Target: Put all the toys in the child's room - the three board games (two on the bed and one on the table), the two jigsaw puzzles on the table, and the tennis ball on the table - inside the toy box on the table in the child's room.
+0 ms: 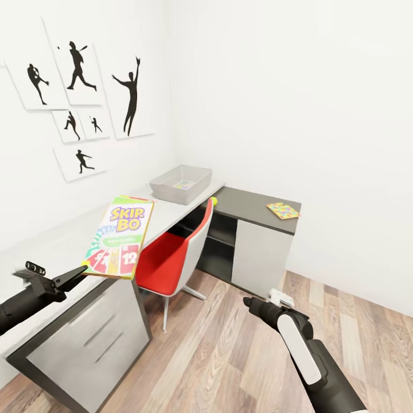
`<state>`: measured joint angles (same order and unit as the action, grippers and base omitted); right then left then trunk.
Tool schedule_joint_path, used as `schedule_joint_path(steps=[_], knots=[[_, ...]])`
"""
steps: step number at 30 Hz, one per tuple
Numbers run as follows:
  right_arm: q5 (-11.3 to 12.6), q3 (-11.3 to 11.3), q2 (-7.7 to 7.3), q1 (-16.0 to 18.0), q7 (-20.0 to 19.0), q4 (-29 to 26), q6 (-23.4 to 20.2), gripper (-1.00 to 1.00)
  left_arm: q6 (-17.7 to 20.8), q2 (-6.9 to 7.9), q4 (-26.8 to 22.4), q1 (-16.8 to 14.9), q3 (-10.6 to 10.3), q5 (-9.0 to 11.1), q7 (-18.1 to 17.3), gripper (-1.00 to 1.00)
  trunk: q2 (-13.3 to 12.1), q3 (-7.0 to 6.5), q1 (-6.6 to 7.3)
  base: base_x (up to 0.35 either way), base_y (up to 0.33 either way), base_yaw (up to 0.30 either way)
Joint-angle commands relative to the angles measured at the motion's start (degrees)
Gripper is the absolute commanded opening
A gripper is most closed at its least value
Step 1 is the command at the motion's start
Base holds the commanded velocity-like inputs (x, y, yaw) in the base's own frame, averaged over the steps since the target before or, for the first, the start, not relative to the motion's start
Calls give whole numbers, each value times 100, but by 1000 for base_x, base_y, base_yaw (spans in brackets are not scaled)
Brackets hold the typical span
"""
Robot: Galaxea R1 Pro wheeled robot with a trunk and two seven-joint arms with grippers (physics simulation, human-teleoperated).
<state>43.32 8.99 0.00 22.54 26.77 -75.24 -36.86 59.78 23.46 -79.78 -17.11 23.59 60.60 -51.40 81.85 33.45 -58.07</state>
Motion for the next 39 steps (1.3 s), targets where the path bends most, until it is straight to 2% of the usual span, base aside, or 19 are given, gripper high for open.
schedule_joint_path(steps=[1,19,39], knots=[[54,6,0,5,55,-5,-5,100,22,1,-2,-3,5,-4,-28,-100,3,-1,0,-1,-152,-186],[45,9,0,5,56,-19,-2,100,22,1,-2,-3,5,-4,-28,-100,3,-126,0,0,-15,-202],[38,45,8,-4,56,-72,13,100,22,1,-2,3,5,-4,-28,-100,3,-265,0,63,0,-204]])
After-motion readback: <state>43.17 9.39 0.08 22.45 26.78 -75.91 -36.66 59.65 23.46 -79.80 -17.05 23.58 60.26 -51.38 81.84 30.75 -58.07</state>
